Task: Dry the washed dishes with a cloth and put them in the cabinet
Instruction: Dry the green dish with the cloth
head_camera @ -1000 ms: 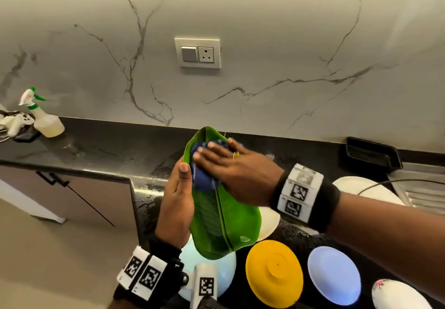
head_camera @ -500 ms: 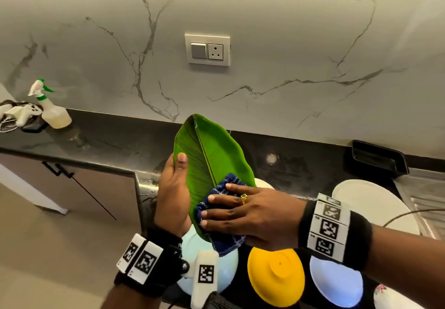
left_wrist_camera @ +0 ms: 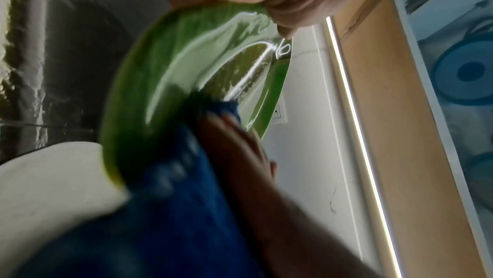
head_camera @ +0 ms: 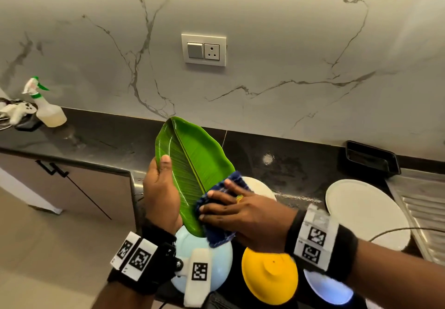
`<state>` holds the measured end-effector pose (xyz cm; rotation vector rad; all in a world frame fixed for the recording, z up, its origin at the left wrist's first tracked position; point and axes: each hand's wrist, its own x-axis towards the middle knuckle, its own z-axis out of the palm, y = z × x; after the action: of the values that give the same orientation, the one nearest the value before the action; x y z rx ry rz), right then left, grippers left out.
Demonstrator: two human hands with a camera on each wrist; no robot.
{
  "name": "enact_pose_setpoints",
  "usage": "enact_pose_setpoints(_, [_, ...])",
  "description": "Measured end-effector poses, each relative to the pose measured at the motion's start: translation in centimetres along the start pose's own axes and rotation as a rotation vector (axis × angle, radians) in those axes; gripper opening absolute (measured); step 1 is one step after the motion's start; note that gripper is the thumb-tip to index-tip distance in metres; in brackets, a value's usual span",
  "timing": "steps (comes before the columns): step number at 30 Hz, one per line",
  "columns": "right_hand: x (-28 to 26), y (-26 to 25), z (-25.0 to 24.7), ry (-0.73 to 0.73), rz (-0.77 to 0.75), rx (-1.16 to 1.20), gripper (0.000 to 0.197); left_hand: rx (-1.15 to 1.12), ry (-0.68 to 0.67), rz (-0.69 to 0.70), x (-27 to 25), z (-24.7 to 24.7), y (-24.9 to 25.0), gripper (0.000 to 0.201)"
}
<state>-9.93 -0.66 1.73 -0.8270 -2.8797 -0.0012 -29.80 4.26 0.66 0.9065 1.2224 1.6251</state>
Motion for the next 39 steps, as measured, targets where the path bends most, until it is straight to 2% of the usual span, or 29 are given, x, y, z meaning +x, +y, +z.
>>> enact_pose_setpoints(3, [0.1,-1.3,0.7,-0.008,0.006,0.024,0.059,0.048,0.018,0.002,-0.2,-0.3,-0.5,0.038])
enact_pose_setpoints(7, [-2.6,1.8,0.1,-0.056,0.094,-0.114,0.059,0.093,-0.007,-0.003,-0.4,-0.9,-0.2,0.035])
enact_pose_setpoints(10, [-3.2,2.6,0.0,-0.13,0.096,-0.196,0.066,0.073,-0.088,0.031,-0.2,-0.4,0.0,0.035])
enact_pose_setpoints(12, [-2.0,2.8,-0.3,-0.112,0.112,-0.216,0.067,0.07,-0.178,0.054,-0.2,0.0,0.0,0.036])
enact_pose_setpoints(15, [1.3,5.0,-2.0,-0.036,0.251,-0.27,0.058,0.105,-0.321,0.006,-0.6,0.5,-0.7,0.045])
enact_pose_setpoints(17, [3.0,6.7,-3.5,-0.051,0.328,-0.236,0.064,0.11,-0.384,-0.03,-1.2,0.8,-0.9,0.045])
enact_pose_setpoints(19, [3.9,7.4,-4.6,-0.071,0.368,-0.172,0.071,0.087,-0.379,-0.045,-1.2,1.0,-1.0,0.036])
enact_pose_setpoints(21, [3.6,6.7,-4.7,-0.068,0.369,-0.137,0.068,0.058,-0.338,-0.046,-0.6,0.9,-0.6,0.03])
enact_pose_setpoints(25, [0.0,3.7,-1.9,-0.112,0.256,-0.115,0.067,0.085,-0.182,0.008,0.9,-0.2,-0.6,0.041])
enact_pose_setpoints(27, [-1.5,2.3,-0.5,-0.152,0.248,-0.16,0.069,0.082,-0.163,0.031,0.7,-0.6,-1.1,0.044])
enact_pose_setpoints(30, [-0.3,2.6,-0.6,-0.12,0.344,-0.192,0.063,0.101,-0.257,0.016,-0.3,-0.1,-2.0,0.045])
enact_pose_setpoints(34, [3.5,5.5,-3.3,-0.116,0.484,0.015,0.078,0.17,-0.385,0.015,-1.5,1.0,-2.1,0.043])
enact_pose_setpoints(37, [4.4,5.7,-3.7,-0.02,0.442,0.11,0.079,0.154,-0.392,0.07,-1.1,1.4,-0.7,0.038])
enact_pose_setpoints(39, [3.8,4.4,-2.8,-0.014,0.324,0.126,0.077,0.113,-0.368,0.055,-0.4,1.6,0.0,0.042])
